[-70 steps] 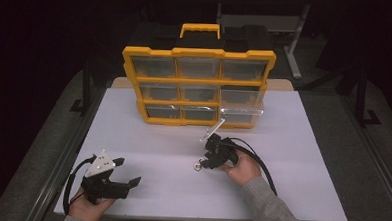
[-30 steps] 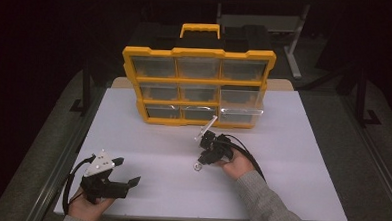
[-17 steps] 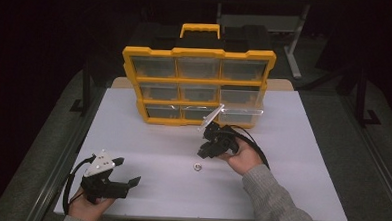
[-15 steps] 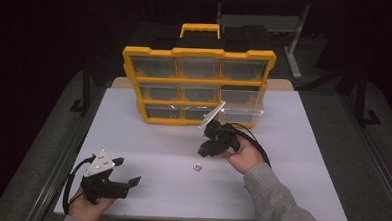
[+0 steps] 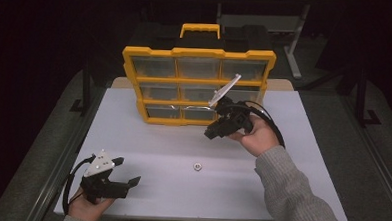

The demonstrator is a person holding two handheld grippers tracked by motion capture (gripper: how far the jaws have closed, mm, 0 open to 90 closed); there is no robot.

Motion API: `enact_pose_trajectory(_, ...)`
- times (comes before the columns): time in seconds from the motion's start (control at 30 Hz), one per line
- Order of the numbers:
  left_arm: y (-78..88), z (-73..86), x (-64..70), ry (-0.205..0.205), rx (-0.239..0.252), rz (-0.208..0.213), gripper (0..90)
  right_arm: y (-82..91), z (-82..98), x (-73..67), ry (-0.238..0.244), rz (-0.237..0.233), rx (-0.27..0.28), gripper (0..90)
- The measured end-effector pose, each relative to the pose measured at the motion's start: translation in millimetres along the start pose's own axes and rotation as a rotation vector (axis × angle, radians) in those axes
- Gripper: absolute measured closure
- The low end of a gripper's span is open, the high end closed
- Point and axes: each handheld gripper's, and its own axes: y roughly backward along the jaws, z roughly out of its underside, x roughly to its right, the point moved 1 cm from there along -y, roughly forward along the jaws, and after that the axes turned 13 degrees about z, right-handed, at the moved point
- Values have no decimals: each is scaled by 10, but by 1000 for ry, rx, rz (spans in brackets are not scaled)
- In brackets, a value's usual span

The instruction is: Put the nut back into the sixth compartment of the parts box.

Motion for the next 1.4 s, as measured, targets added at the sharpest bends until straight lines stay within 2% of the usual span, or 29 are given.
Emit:
enact_pose_trajectory(0.17,1,-3,-10,-9,-4,0,152,220,-81,72,-12,25,17,690)
enact_pose_trajectory(0.23,-6,-3,-1,0,9,-1,152,285,-104,112,-9,35,16,691)
enact_pose_trajectory(0.5,2,-1,-10,-2,6,-1,152,552,-172,300,-52,64,26,691)
enact_pose_trajectory(0.67,1,-4,-4,-1,6,0,152,672,-210,414,-74,85,24,690)
enact_pose_trajectory(0.83,0,0,-9,-5,5,-1,152,752,-230,519,-89,127,20,691)
enact_pose_trajectory(1.03,18,-6,-9,-8,0,1,152,732,-184,664,-134,156,2,691)
enact_pose_trajectory(1.13,18,-2,-14,-8,-3,0,152,682,-153,733,-151,177,-18,691)
enact_pose_trajectory(1.4,7,1,-3,5,15,0,152,503,-45,843,-188,199,-44,690)
